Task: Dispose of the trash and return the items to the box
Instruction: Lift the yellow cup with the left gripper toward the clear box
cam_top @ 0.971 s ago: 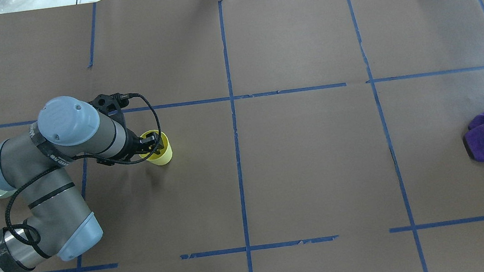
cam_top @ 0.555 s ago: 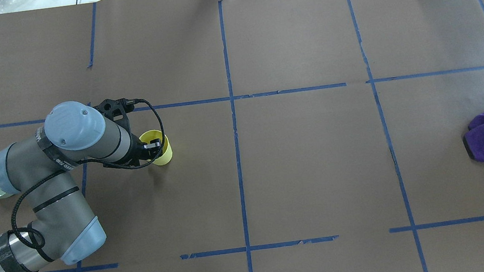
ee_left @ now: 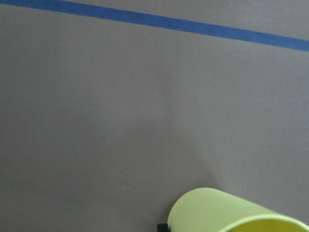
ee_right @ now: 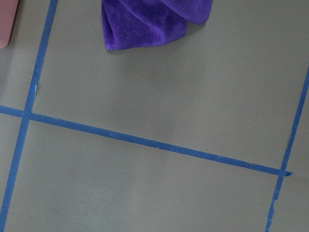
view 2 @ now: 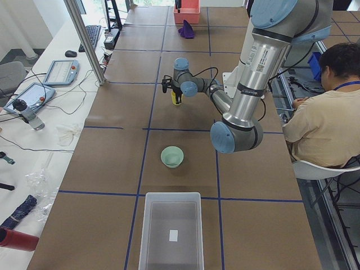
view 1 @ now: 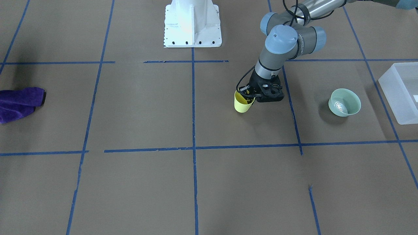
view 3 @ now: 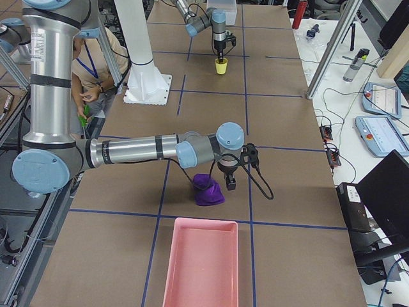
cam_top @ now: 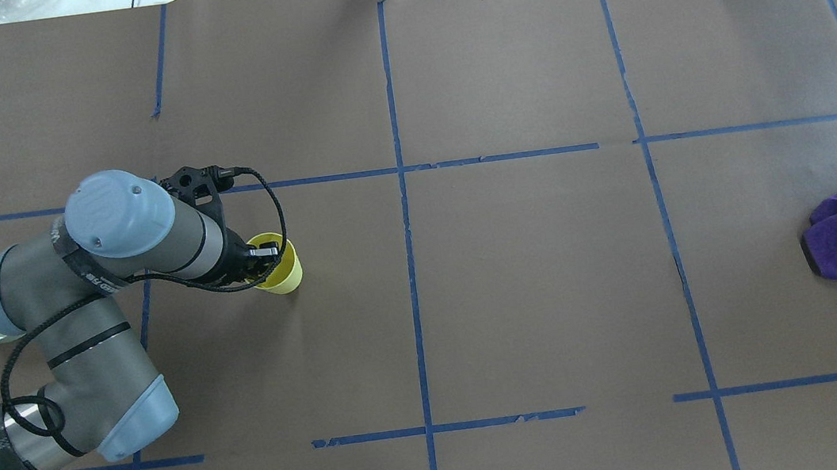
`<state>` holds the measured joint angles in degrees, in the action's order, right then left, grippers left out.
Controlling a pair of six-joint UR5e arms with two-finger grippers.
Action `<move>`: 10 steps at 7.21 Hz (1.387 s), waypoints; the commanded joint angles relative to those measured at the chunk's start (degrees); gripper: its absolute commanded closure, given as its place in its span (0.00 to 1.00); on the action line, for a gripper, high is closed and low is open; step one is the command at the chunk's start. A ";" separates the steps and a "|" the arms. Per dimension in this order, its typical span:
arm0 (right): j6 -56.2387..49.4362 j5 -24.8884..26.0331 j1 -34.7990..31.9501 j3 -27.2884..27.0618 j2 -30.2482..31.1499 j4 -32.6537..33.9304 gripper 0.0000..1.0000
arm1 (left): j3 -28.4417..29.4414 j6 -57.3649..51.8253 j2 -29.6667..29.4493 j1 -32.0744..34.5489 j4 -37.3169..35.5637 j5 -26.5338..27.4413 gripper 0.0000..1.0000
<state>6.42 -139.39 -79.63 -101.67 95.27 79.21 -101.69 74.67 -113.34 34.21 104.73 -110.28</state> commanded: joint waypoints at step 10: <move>9.76 0.18 4.22 -0.64 0.09 -5.21 0.00 | 2.41 -90.76 24.22 53.56 -10.16 -15.32 1.00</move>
<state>15.74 -139.21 -75.57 -102.34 95.28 74.29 -105.92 -4.12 -89.39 81.80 94.41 -124.30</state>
